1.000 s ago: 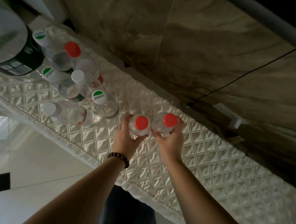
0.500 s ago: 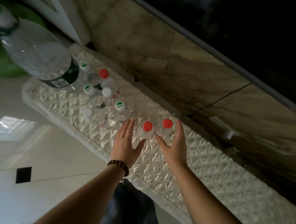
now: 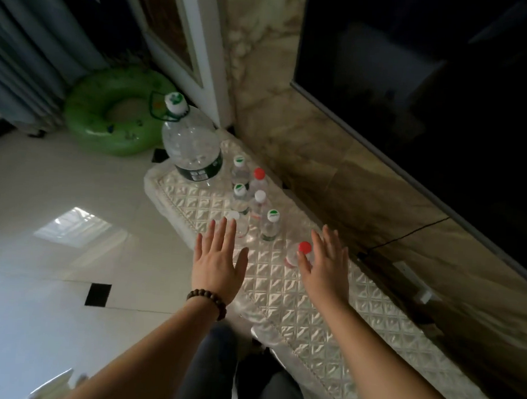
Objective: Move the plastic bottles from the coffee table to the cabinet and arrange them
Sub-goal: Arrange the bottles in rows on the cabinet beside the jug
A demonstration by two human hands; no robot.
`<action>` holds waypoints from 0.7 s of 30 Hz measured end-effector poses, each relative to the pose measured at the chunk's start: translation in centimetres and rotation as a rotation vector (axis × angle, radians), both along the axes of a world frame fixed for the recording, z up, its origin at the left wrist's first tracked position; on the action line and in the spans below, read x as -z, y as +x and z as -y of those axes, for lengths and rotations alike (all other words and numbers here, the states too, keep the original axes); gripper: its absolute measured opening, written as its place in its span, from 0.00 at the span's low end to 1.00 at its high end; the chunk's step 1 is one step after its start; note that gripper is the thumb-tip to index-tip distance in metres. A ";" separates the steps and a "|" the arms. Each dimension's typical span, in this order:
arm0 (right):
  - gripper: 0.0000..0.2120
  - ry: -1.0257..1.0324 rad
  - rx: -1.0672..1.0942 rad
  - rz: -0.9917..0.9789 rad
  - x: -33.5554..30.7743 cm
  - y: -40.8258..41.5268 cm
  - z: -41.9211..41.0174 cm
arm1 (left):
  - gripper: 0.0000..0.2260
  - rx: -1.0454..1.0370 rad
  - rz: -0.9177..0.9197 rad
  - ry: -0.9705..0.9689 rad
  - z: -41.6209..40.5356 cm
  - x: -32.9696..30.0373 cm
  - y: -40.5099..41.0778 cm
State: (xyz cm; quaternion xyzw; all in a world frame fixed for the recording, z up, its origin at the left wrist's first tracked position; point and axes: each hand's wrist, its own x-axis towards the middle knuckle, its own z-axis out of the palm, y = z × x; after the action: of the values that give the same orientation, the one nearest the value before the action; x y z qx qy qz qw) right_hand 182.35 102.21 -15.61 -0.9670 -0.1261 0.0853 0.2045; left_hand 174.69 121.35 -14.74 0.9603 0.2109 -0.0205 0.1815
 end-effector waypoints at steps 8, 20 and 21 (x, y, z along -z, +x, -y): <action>0.26 -0.064 -0.040 -0.015 -0.6 2.1 -6.4 | 0.33 -0.044 -0.026 -0.043 -7.1 0.1 0.6; 0.25 -0.006 -0.016 -0.031 2.5 9.1 -17.2 | 0.32 0.002 0.004 -0.128 -16.7 3.5 7.1; 0.25 -0.006 -0.029 -0.016 2.8 10.4 -17.7 | 0.31 0.005 0.005 -0.140 -16.7 4.0 7.9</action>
State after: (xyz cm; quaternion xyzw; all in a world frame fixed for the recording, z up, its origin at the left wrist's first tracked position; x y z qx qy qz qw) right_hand 192.78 119.95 -18.43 -0.9649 -0.1384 0.0964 0.2013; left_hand 182.58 138.09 -18.78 0.9459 0.2060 -0.0330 0.2485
